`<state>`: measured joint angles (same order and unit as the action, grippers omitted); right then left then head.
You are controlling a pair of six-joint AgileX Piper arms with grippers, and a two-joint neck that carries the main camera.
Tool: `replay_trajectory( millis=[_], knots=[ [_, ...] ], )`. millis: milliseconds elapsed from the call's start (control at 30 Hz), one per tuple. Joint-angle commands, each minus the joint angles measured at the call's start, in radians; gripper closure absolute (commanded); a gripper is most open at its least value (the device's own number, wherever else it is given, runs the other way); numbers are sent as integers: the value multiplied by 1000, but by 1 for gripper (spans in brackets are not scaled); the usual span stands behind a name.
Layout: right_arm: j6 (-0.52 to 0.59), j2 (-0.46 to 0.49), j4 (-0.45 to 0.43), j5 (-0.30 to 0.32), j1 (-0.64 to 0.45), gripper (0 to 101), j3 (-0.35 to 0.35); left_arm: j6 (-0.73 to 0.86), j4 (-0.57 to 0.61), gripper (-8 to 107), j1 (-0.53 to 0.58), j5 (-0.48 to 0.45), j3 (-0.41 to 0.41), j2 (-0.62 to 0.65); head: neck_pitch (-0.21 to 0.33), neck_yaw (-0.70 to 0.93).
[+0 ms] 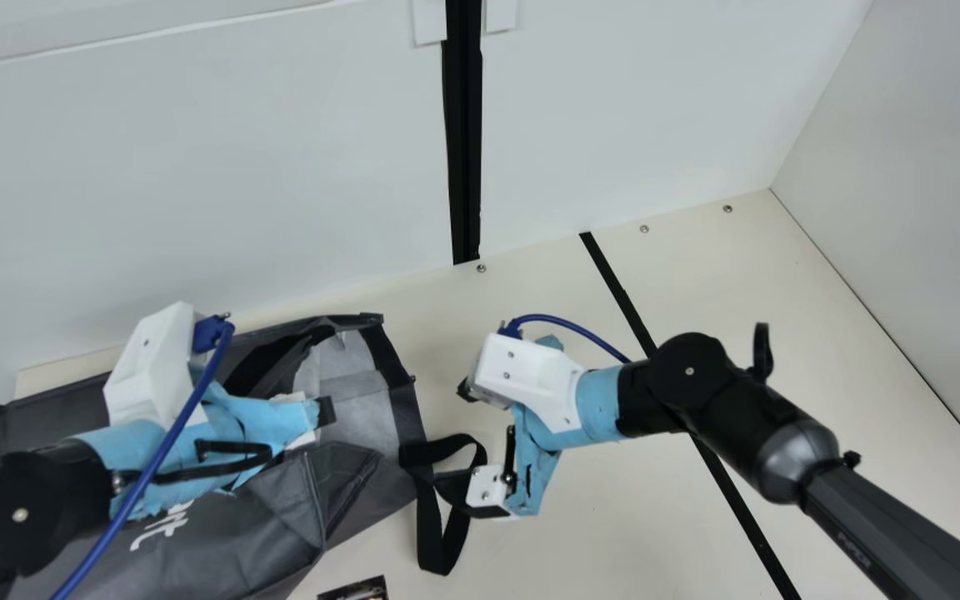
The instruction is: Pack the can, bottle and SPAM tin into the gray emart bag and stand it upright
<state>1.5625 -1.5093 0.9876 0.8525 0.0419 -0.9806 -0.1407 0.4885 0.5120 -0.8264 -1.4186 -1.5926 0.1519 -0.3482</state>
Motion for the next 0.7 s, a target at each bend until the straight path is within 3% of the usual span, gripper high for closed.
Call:
replay_trajectory(
  millis=[0, 667],
  knots=[
    [2, 17, -5, 15, -22, 6, 8, 0, 0, 107, 0, 0, 0, 0, 23, -1],
    [44, 174, -90, 143, -270, 6, 89, 0, 0, 107, 0, 0, 0, 0, 23, -1]
  ],
)
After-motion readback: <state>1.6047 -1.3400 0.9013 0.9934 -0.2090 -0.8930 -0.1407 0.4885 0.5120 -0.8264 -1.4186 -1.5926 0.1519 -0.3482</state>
